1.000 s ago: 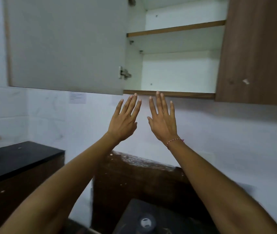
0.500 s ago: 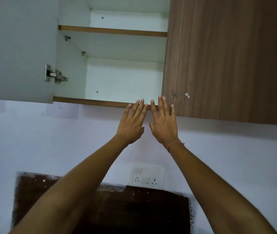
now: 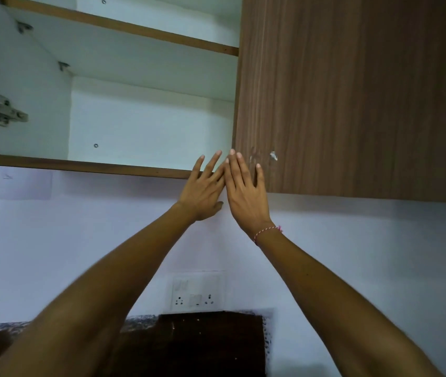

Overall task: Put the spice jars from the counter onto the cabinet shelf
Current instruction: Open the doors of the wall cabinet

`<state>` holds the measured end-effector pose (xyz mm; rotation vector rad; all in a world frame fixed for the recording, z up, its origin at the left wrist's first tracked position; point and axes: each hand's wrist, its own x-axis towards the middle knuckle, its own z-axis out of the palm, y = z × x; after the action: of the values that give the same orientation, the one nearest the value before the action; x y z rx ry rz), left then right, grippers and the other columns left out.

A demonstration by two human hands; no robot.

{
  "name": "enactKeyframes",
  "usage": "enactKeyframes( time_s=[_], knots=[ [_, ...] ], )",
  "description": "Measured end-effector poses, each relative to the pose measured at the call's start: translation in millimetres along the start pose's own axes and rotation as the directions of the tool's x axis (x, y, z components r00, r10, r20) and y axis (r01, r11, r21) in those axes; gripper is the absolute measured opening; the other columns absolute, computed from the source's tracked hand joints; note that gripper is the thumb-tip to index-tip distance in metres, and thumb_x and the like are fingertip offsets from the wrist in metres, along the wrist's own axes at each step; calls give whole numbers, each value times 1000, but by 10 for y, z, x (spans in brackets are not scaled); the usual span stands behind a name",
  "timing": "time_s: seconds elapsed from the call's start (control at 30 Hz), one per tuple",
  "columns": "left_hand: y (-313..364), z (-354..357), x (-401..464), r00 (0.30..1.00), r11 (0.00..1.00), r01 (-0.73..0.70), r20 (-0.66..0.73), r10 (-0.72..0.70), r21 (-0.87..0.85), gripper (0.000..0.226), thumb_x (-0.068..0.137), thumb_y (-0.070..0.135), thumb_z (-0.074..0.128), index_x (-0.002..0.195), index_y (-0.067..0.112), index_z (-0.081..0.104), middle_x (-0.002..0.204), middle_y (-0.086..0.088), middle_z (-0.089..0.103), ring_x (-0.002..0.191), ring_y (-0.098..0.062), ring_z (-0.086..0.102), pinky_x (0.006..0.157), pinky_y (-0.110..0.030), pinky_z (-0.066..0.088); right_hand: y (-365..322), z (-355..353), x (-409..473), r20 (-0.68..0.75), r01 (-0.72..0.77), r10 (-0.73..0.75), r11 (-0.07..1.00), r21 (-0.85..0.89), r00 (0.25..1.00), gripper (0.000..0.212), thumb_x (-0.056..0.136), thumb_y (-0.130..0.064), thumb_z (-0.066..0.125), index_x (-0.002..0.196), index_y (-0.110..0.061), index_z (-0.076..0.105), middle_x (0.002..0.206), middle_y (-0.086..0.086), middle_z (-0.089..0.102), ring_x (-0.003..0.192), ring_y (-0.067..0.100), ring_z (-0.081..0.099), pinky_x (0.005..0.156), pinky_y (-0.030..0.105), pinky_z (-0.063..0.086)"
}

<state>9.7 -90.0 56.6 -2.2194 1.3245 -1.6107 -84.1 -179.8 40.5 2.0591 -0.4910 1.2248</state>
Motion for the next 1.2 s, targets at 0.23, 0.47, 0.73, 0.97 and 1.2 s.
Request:
enactKeyframes(
  time_s=[0.23,0.47,0.73,0.97,1.2],
  knots=[
    [126,-305,-120,984,990,-88,-163,69,-112,86,91,53,36,140,13,-22,158,-10,-9,144,-27,-16,116,-46,-8,220,-514,-278,-65,-3,0,999,-55,998,58,90,-18,13,146,-3,17,155,14,20,143,28,19,111,51,23],
    [768,-798,-72,937,932,-168,-347,49,-321,79,92,52,29,143,9,-14,153,-13,-16,140,-26,-19,116,-43,-8,694,-1127,-680,-232,23,-58,988,-152,971,55,90,-20,33,142,-4,30,149,16,35,138,30,32,107,52,32],
    [1379,-1384,17,866,846,-349,-485,126,-404,83,85,61,20,147,6,12,155,-21,7,142,-32,-6,114,-40,-18,1249,-1665,-1088,-237,64,-142,949,-309,961,61,84,-18,59,140,-8,37,146,16,39,137,33,35,109,55,25],
    [1826,-1750,155,830,780,-415,-546,113,-469,86,84,66,17,145,7,3,154,-19,-3,139,-23,-27,114,-39,-18,1697,-1988,-1362,-169,60,-136,918,-392,976,58,86,-28,58,138,-6,42,146,15,40,136,31,36,109,53,27],
    [2312,-2080,406,822,753,-462,-546,164,-469,95,81,72,22,147,6,1,156,-18,-2,144,-28,-8,119,-44,-1,2236,-2273,-1696,-167,75,-132,947,-312,977,52,85,-12,47,135,1,44,142,25,40,134,40,36,109,46,32]
  ],
)
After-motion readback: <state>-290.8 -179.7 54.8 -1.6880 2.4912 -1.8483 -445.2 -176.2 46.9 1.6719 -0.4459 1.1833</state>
